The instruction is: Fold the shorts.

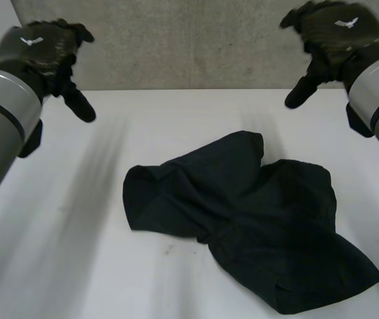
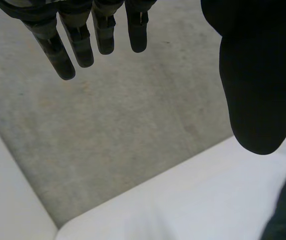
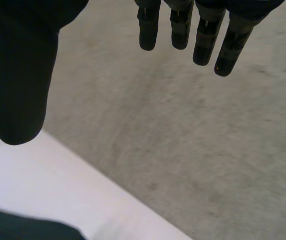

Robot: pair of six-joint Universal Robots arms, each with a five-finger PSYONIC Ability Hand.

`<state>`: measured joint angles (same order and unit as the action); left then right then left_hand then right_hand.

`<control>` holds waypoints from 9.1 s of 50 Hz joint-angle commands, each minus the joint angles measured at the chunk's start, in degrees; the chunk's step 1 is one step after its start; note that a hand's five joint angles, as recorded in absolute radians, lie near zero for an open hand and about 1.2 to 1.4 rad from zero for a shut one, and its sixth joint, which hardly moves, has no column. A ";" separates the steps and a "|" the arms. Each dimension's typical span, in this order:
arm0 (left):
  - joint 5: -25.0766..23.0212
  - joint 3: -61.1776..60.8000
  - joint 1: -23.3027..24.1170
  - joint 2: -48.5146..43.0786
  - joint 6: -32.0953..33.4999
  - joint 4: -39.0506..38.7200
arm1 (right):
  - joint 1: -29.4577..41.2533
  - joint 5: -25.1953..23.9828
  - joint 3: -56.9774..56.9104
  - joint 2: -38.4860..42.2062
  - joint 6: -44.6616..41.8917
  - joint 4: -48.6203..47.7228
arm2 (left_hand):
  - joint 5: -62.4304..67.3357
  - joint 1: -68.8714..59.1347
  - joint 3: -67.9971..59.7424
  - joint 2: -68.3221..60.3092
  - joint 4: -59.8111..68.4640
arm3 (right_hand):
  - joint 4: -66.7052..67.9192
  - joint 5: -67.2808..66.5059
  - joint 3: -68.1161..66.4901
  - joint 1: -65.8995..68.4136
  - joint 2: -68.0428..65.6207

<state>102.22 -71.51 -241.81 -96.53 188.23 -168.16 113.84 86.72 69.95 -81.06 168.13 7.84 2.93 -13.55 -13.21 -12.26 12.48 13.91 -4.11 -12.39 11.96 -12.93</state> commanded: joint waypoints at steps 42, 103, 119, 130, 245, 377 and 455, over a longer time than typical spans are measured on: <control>0.87 26.13 2.06 -42.67 29.19 -27.90 | -6.18 -10.36 9.24 16.81 -2.04 0.86 | 67.07 -66.45 -66.79 -67.74 67.52 | 66.09 -65.89 -67.61 68.04 -67.07; -2.99 -1.72 12.15 -28.35 -28.09 -3.49 | -7.58 -17.73 30.25 18.30 -24.43 -24.53 | 12.41 -11.79 -12.13 -13.07 12.85 | 47.47 -47.27 -49.00 49.42 -48.45; -1.58 9.37 7.50 -24.44 -25.21 5.55 | -7.49 -16.06 25.07 4.51 -21.88 -19.10 | 67.07 -66.45 -66.79 -67.74 67.52 | 66.09 -65.89 -67.61 68.04 -67.07; -2.37 2.63 6.09 -12.10 21.33 8.56 | -5.22 -14.83 6.35 2.47 -21.88 9.54 | 67.07 -66.45 -66.79 -67.74 67.52 | 66.09 -65.89 -67.61 68.04 -67.07; 2.29 -34.64 -0.42 -14.56 24.02 -42.60 | 2.88 -14.92 6.69 26.57 -20.11 -8.74 | 67.07 -66.45 -66.79 -67.74 67.52 | 66.09 -65.89 -67.61 68.04 -67.07; -19.33 6.74 -12.81 -40.05 5.57 -6.47 | 3.49 -7.27 22.60 14.79 -34.89 12.64 | 33.47 -32.85 -33.19 -34.13 33.91 | 66.09 -65.89 -67.61 68.04 -67.07; -20.48 -38.43 -12.64 6.54 7.50 -3.92 | 5.78 -6.57 22.51 11.45 -34.62 11.23 | 21.51 -20.89 -21.23 -22.17 21.95 | 66.09 -65.89 -67.61 68.04 -67.07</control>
<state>83.67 -104.37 -258.28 -90.25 195.05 -173.24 119.42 80.14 92.18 -68.65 133.52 19.75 20.90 -31.65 -32.17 -31.35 31.14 68.31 -56.15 -68.52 56.11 -68.20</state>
